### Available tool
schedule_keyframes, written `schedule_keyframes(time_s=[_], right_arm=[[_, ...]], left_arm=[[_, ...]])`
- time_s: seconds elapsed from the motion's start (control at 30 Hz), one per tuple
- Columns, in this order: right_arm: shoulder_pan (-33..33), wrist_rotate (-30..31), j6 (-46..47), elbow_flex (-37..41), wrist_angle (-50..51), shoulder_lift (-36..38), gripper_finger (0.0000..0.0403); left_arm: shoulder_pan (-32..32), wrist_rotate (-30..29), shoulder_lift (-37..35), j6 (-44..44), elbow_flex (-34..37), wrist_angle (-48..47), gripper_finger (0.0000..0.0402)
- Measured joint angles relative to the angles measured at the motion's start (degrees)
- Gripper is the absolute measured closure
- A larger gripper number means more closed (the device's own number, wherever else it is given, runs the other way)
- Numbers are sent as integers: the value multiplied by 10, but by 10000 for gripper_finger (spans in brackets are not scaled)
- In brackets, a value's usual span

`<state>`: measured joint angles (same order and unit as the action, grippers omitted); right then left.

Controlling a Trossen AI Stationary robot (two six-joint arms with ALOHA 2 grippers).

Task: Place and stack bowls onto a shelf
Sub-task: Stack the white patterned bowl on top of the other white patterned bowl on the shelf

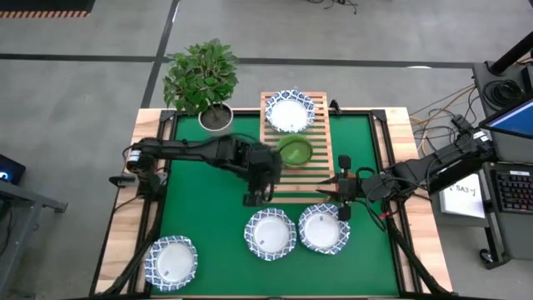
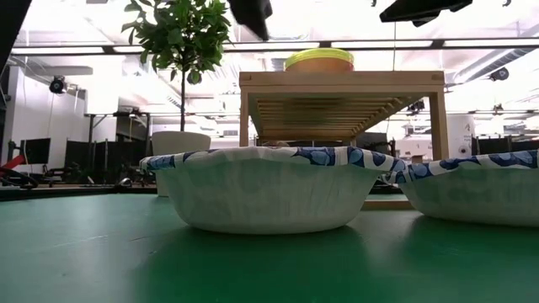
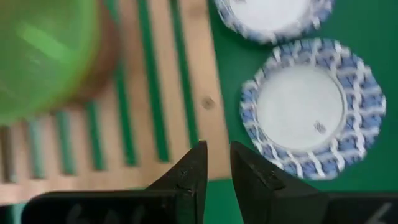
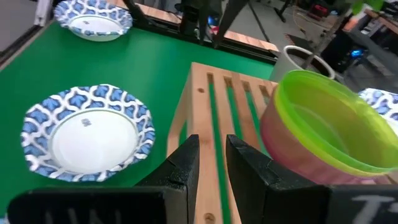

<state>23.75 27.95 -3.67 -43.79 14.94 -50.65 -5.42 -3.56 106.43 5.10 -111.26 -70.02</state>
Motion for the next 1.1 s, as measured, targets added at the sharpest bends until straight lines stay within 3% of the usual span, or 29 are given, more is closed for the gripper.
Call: schedule_keyframes(time_s=[0.2, 0.5, 0.57, 0.83, 1.1], right_arm=[[0, -15, 11, 0, -2, 0, 332], [0, -15, 62, 0, -5, -2, 332], [0, -25, 91, 0, -3, -6, 332], [7, -181, 248, -2, 4, -8, 332], [26, -220, 465, -54, 129, -14, 332]], left_arm=[[-43, -1, -62, -40, 137, 88, 349], [-100, -4, -209, -91, 365, 332, 349], [-111, -4, -245, -90, 413, 391, 349], [-125, -6, -381, -69, 590, 559, 349], [-124, -41, -497, -69, 705, 623, 349]])
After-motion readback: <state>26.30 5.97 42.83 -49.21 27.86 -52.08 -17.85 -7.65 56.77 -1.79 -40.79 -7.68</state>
